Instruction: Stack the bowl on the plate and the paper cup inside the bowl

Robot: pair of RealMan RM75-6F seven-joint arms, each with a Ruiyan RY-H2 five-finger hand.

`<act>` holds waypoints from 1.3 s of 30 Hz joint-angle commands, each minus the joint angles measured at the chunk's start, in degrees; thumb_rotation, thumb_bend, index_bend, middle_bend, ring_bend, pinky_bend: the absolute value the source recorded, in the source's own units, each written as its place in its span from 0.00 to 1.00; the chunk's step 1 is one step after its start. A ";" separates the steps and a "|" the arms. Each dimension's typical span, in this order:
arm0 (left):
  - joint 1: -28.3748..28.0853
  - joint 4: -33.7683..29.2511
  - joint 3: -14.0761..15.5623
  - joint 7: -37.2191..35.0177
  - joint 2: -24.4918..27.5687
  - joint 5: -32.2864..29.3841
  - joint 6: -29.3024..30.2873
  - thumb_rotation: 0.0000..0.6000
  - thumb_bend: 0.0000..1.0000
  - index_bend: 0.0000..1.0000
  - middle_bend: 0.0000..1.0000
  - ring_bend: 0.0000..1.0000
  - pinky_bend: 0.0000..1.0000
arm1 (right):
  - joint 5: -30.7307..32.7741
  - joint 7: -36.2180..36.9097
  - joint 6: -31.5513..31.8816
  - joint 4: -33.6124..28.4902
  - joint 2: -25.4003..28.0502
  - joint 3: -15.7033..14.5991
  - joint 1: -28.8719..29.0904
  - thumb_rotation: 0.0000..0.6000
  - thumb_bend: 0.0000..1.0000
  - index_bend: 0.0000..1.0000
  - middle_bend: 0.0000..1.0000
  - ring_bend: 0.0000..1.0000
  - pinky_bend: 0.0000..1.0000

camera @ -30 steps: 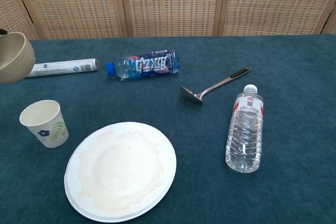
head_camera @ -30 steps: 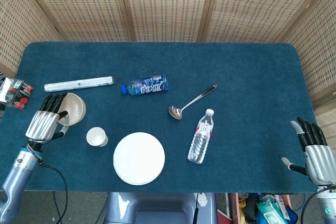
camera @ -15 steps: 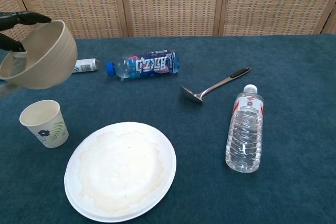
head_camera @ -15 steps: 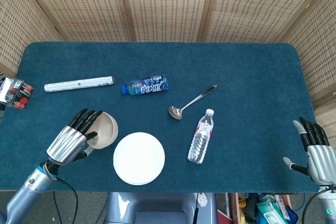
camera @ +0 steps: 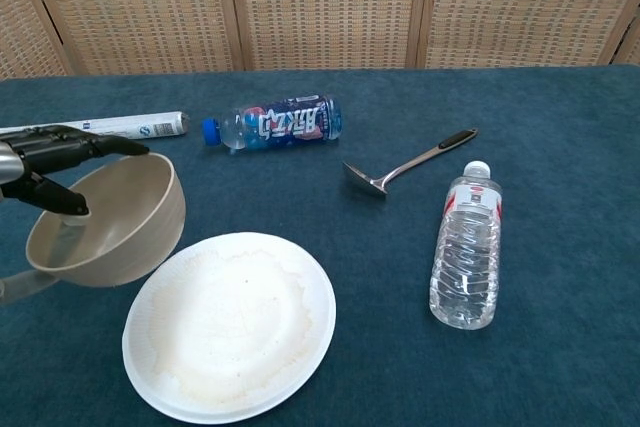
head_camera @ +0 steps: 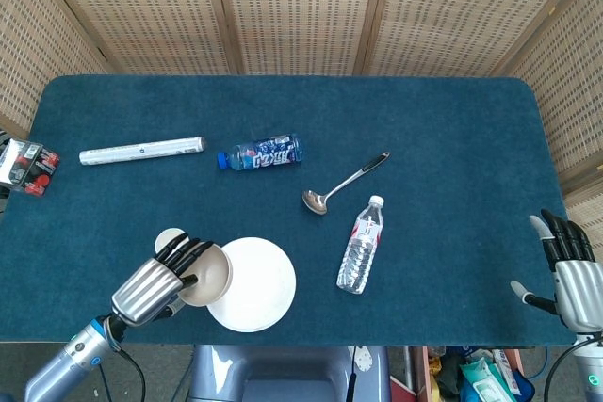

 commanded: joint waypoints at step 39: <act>-5.48 1.89 -4.21 19.93 -13.83 -20.03 -11.39 1.00 0.41 0.63 0.00 0.00 0.00 | 0.33 1.85 0.25 0.57 0.25 0.33 -0.24 1.00 0.14 0.01 0.00 0.00 0.00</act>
